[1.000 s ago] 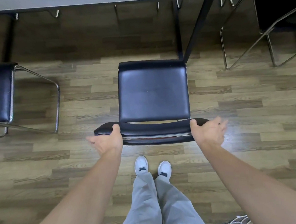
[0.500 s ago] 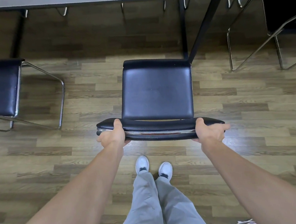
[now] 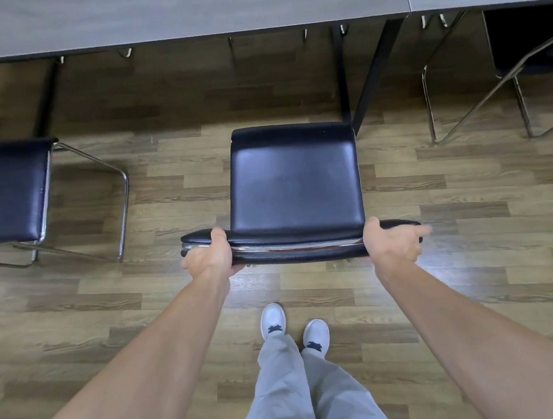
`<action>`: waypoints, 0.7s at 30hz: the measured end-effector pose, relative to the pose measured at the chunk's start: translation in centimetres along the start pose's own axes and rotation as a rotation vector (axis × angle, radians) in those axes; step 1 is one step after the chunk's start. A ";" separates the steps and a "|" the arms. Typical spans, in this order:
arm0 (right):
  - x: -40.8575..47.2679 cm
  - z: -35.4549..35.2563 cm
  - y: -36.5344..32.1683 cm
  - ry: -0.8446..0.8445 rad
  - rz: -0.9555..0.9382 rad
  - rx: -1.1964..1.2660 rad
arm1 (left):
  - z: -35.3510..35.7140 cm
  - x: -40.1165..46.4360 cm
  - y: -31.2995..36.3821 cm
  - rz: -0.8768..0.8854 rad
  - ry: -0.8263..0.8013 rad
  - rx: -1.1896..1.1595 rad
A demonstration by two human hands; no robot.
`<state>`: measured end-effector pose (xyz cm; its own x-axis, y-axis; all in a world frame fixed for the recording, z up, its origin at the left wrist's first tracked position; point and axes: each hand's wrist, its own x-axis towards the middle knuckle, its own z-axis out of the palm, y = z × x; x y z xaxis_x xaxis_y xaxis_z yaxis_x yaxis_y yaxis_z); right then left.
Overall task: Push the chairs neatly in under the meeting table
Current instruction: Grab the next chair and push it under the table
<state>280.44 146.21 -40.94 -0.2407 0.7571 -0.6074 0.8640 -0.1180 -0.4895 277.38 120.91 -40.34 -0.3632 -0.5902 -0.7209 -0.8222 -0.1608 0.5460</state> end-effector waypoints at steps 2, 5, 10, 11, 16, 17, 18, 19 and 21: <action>0.4 0.2 -1.0 -0.028 -0.006 0.009 | 0.3 0.5 1.0 0.005 -0.019 0.003; 0.5 0.8 -1.6 -0.073 0.010 0.005 | 0.8 1.6 2.0 -0.011 -0.060 0.000; 1.0 2.6 -2.8 -0.021 0.018 0.014 | 2.5 3.1 2.7 0.004 -0.040 -0.012; 1.0 2.8 -3.2 -0.013 0.024 0.016 | 2.7 3.1 3.0 0.001 -0.028 -0.008; 1.3 3.6 -6.1 -0.020 0.035 0.007 | 3.8 3.9 5.5 0.001 -0.031 -0.018; 1.6 4.0 -6.7 -0.021 0.027 0.015 | 4.2 4.2 6.2 0.009 -0.033 -0.020; 2.0 4.4 -7.2 -0.021 0.015 0.024 | 4.7 4.6 6.8 0.017 -0.032 -0.020; 2.4 4.8 -7.8 -0.020 0.003 0.027 | 5.1 5.0 7.4 0.024 -0.024 -0.017; 3.2 5.5 -9.1 -0.012 -0.006 0.027 | 6.0 5.7 8.6 0.028 -0.008 -0.015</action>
<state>269.36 146.14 -41.91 -0.2511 0.7500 -0.6119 0.8502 -0.1313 -0.5098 265.59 120.85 -42.31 -0.3895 -0.5881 -0.7088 -0.8050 -0.1566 0.5722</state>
